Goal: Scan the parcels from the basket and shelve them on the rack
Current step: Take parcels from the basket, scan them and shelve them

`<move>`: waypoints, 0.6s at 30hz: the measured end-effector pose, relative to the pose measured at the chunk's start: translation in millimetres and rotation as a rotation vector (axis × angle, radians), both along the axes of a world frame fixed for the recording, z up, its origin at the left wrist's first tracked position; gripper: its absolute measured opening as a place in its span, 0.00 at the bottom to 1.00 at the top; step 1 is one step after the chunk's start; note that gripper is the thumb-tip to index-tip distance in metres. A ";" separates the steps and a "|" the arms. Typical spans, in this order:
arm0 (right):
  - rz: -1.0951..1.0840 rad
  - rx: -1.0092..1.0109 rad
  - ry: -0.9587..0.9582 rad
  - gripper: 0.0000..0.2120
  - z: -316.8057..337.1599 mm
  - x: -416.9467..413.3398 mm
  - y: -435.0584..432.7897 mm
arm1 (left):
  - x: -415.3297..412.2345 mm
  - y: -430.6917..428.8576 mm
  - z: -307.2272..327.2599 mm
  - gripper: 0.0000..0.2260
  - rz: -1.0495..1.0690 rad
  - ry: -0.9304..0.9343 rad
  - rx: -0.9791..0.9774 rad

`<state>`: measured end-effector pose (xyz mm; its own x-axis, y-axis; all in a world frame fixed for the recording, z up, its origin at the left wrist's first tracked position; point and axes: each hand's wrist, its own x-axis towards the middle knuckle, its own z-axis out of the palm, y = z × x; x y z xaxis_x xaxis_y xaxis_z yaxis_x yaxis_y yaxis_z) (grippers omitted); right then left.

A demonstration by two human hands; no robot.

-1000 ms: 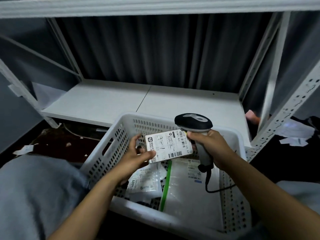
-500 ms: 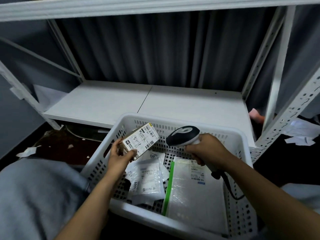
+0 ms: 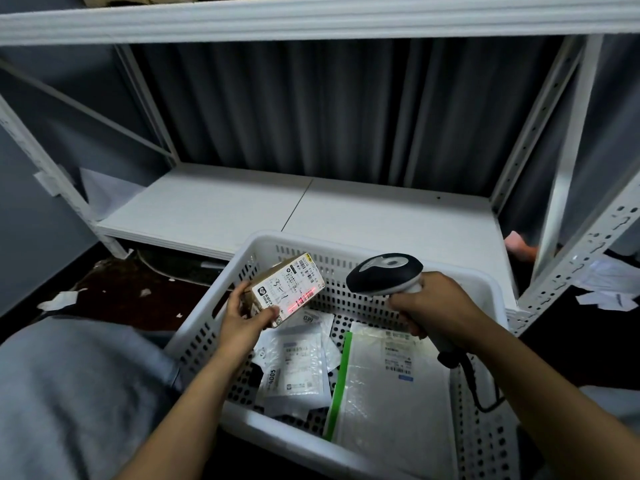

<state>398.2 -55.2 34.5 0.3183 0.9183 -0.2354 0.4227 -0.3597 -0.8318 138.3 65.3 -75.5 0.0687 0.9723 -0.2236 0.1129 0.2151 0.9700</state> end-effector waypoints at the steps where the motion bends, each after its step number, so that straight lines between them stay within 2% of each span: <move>1: -0.003 0.000 0.001 0.08 -0.1 -0.1 0.0 | 0.4 -0.1 0.0 0.31 -0.001 0.000 0.001; 6: 0.002 -0.005 0.010 0.09 0.5 -0.3 0.8 | 1.1 -1.1 3.6 0.29 -0.005 -0.019 0.005; 10: -0.028 0.040 0.042 0.02 -4.5 -2.2 4.7 | 4.4 -5.1 9.1 0.25 -0.035 -0.046 -0.003; 12: -0.055 0.066 0.093 0.02 -6.4 -4.7 7.5 | 7.9 -7.5 13.2 0.24 -0.069 -0.067 -0.020; 16: -0.101 0.174 0.145 0.05 -4.7 -9.2 6.9 | 14.3 -15.7 28.8 0.31 -0.169 -0.081 -0.008; 18: -0.147 0.224 0.203 0.06 -2.2 -12.9 2.9 | 17.6 -21.1 38.8 0.29 -0.222 -0.065 0.006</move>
<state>385.3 -52.3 32.3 0.4182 0.9022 -0.1054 0.1972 -0.2034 -0.9590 155.9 44.2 -36.7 0.2955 0.9328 -0.2065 0.0947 0.1865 0.9779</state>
